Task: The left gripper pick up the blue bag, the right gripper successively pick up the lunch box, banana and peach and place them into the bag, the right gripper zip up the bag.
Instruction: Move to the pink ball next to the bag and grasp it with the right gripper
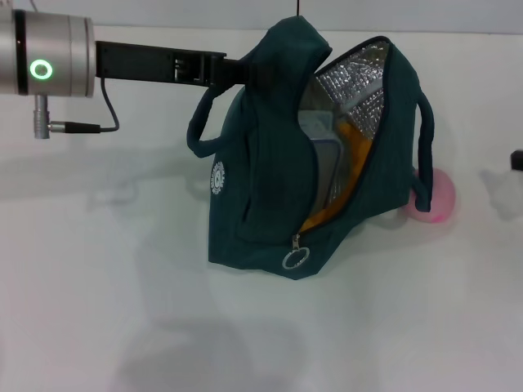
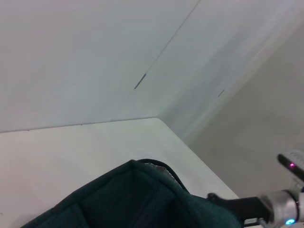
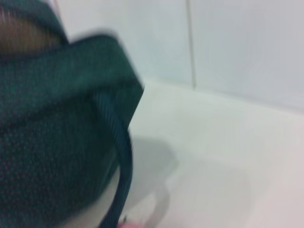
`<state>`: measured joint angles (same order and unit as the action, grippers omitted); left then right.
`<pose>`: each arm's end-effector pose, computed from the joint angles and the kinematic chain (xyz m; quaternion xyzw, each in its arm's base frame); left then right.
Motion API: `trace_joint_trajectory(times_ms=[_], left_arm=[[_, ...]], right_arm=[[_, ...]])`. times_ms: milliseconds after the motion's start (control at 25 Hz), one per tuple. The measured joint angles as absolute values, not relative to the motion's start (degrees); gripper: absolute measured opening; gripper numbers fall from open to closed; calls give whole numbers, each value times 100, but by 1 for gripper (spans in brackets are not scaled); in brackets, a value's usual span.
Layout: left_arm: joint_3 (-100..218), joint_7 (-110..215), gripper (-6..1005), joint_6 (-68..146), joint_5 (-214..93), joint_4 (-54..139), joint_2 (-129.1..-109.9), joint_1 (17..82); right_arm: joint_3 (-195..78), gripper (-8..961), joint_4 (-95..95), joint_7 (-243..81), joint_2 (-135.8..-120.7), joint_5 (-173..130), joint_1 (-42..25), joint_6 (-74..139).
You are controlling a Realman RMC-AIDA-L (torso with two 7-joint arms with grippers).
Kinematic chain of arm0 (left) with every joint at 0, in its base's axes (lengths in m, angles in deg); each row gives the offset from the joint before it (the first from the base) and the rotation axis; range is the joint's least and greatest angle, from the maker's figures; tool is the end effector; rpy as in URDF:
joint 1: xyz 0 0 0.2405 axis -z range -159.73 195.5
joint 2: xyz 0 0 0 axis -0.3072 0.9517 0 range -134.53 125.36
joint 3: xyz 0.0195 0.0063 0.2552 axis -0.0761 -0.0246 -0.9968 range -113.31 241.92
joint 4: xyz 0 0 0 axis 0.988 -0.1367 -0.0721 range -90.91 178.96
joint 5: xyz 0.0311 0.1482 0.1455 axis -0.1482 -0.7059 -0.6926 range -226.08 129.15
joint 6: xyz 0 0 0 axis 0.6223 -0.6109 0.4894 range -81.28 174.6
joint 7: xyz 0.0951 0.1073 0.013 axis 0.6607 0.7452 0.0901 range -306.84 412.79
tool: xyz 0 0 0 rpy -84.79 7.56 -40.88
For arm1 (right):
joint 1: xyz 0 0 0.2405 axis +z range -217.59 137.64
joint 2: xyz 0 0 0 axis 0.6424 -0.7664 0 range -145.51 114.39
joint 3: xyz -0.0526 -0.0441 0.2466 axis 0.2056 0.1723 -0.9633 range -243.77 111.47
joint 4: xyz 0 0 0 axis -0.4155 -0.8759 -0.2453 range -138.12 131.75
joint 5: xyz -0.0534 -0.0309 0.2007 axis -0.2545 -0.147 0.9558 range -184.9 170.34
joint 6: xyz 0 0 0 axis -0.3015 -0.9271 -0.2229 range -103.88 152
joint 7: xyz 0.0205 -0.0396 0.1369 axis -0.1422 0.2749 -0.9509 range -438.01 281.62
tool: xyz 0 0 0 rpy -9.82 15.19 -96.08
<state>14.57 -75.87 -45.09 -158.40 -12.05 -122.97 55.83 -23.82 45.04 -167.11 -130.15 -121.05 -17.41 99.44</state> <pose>-0.1606 0.3747 0.0355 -0.8879 -0.3891 -0.2435 0.0300 0.3226 0.3427 0.0685 -0.8982 0.2897 0.1491 0.2952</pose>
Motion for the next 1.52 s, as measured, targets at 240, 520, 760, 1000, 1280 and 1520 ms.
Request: trace_joint_trajectory(times_ms=[240, 520, 760, 1000, 1280, 1520], left_arm=[[1456, -7587, 53, -4508, -15840, -1205, -12308, 5579], [1463, -7587, 53, -4490, -15842, -1205, -12306, 5586], [1465, -7587, 53, -4474, -15843, -1205, -12318, 5598], [1465, -7587, 54, -4474, -15842, -1205, -12334, 5570], [1465, -7587, 54, -4481, -15836, -1208, -12341, 5551], [1465, -7587, 54, -4491, -15833, -1207, -12342, 5550]], right_arm=[[-2520, 6, 4438, -16468, -12886, -11689, -1776, 10697], [-2508, 90, 4466, -16407, -12957, -11692, -1790, 10791], [-1926, 288, 4422, -16408, -12958, -11742, -1684, 10625], [-1573, 526, 4274, -16439, -12992, -12055, -1444, 10374], [-1512, 696, 4210, -16444, -13073, -12304, -1372, 10122], [-1502, 814, 4153, -16446, -13079, -12320, -1366, 9954]])
